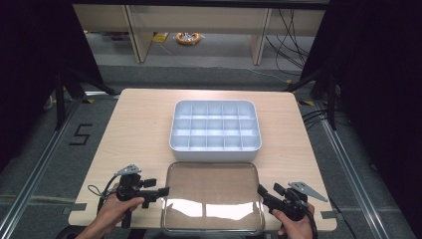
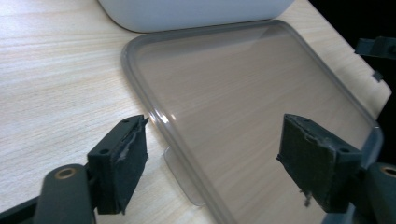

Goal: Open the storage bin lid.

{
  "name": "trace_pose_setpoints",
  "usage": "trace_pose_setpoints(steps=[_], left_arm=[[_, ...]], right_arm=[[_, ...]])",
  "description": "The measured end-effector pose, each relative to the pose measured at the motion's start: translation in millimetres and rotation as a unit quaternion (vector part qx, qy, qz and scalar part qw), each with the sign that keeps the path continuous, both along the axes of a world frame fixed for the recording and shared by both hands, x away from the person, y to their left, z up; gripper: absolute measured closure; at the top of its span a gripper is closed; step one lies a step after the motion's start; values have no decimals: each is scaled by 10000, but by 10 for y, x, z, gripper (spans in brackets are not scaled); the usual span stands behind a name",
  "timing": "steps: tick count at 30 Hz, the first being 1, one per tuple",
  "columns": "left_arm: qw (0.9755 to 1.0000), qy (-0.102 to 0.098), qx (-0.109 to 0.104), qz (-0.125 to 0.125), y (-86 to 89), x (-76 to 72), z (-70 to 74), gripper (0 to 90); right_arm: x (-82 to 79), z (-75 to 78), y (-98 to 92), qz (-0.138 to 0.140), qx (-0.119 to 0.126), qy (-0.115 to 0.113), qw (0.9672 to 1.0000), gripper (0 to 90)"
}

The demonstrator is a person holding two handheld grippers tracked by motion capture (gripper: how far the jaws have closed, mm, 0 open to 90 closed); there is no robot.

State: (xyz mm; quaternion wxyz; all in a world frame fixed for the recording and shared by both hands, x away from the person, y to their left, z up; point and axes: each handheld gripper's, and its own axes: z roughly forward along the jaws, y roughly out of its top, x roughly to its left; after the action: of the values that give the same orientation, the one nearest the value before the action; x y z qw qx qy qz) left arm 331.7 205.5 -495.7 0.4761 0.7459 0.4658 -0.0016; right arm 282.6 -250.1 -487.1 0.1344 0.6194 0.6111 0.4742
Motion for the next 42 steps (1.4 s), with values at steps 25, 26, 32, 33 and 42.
trace_pose_setpoints(steps=[25, 26, 32, 33, 42], left_arm=[[9986, -294, -178, -412, 13, -284, -7, 147], [9985, -299, -156, -441, 16, -297, -9, 147], [9984, -293, -123, -463, 42, -398, -23, 147], [9985, -286, -108, -458, 47, -413, -23, 147], [9987, -275, -46, -425, 85, -517, -23, 147]], right_arm=[[-242, -3, 106, 723, -682, -453, 9940, 288], [-265, -4, 104, 704, -862, -464, 9927, 288], [-415, -9, 133, 564, -606, -185, 9964, 286], [-426, -23, 118, 568, -716, -228, 9956, 285], [-562, -53, 105, 533, -568, -55, 9969, 273]])
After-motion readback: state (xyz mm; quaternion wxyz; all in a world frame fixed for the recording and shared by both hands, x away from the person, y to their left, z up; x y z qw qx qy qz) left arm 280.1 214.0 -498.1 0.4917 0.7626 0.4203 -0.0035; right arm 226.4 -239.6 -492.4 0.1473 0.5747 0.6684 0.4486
